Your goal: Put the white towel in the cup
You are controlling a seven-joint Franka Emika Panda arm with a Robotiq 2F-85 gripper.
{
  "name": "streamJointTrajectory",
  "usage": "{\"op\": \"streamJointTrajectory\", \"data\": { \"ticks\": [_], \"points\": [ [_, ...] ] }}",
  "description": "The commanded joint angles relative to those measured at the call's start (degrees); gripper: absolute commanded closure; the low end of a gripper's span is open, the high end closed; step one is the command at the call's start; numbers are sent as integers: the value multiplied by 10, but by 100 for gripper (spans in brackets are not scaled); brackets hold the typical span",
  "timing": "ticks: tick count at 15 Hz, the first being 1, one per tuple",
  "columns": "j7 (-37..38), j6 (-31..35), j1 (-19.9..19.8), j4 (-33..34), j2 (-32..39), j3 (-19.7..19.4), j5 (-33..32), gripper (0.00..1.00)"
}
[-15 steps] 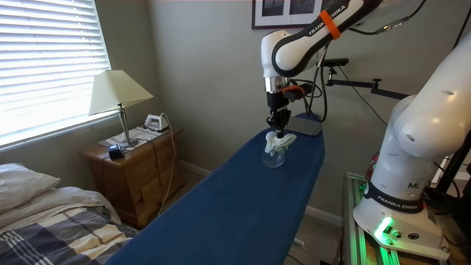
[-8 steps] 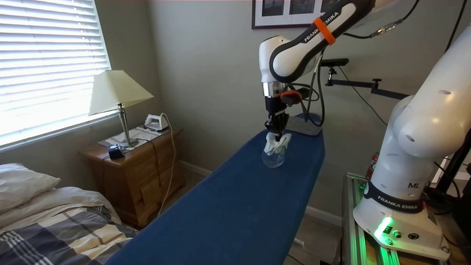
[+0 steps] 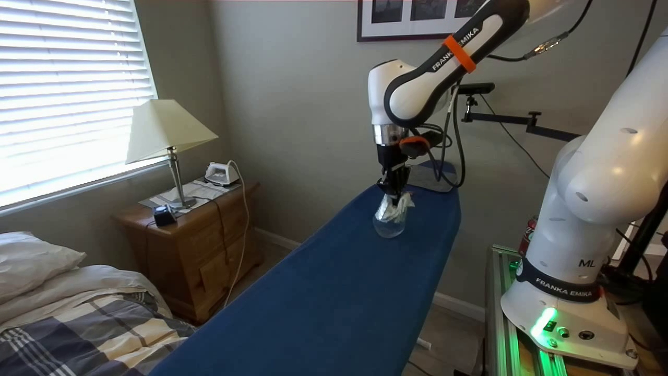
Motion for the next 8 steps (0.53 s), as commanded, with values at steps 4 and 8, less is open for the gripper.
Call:
{"op": "streamJointTrajectory", "data": {
  "ticks": [4, 8],
  "points": [
    [-9, 17, -1, -12, -3, -3, -14, 100],
    [-10, 23, -2, -12, -1, -3, -15, 100]
  ]
}}
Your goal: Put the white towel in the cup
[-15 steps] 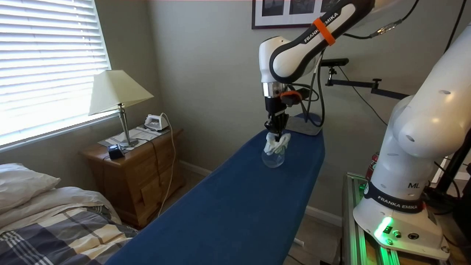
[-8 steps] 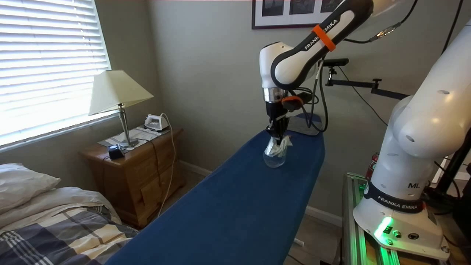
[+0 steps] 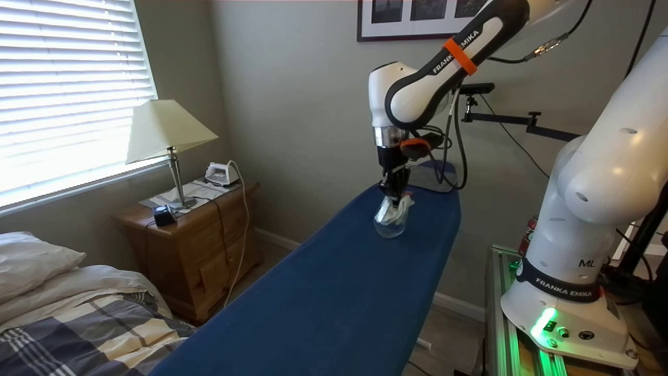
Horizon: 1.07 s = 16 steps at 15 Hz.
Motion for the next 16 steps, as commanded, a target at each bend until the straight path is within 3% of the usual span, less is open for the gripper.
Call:
{"op": "streamJointTrajectory", "data": {
  "ticks": [1, 16],
  "points": [
    [-8, 14, -1, -6, -5, -3, -9, 100],
    [-22, 56, -3, -20, 20, -10, -10, 100]
  ]
}}
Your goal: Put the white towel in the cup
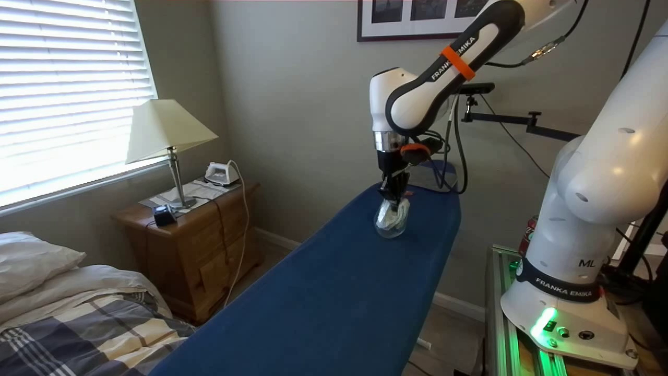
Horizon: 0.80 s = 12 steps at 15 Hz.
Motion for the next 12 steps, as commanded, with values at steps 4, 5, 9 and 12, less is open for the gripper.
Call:
{"op": "streamJointTrajectory", "data": {
  "ticks": [4, 5, 9, 12],
  "points": [
    [-17, 30, 0, -15, -10, -3, -7, 100],
    [-19, 27, 1, -15, -15, -3, -5, 100],
    [-23, 17, 4, -13, -38, -2, -1, 100],
    [-27, 11, 6, -11, -57, -1, 5, 100]
  ]
}}
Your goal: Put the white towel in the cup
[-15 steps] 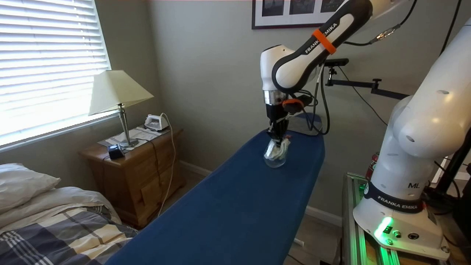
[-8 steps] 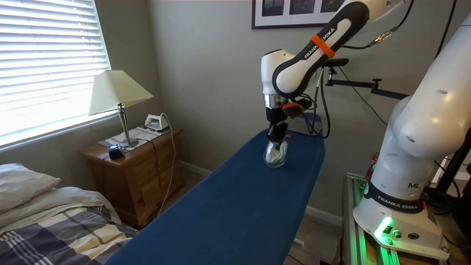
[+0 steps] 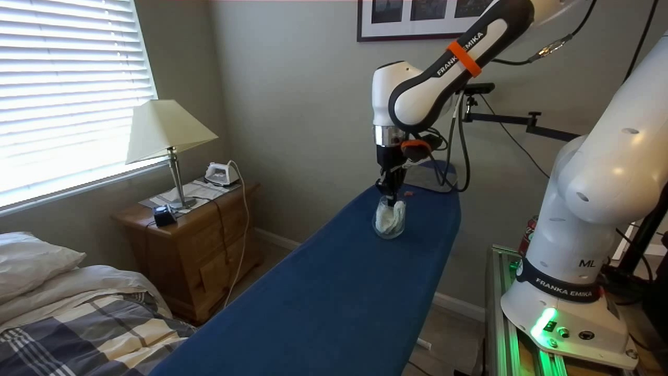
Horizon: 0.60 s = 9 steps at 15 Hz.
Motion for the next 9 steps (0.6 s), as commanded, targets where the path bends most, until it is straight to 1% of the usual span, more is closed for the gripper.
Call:
{"op": "streamJointTrajectory", "data": {
  "ticks": [1, 4, 5, 6, 7, 9],
  "points": [
    [-13, -11, 5, -4, -39, -2, 7, 100],
    [-17, -23, 8, 1, -61, -2, 15, 100],
    [-17, -30, 9, 3, -69, -2, 18, 74],
    [-19, -38, 10, 6, -78, -2, 20, 73],
    [-19, -43, 11, 7, -85, -2, 22, 68],
    [-21, -58, 14, 11, -100, -1, 24, 54]
  ]
}}
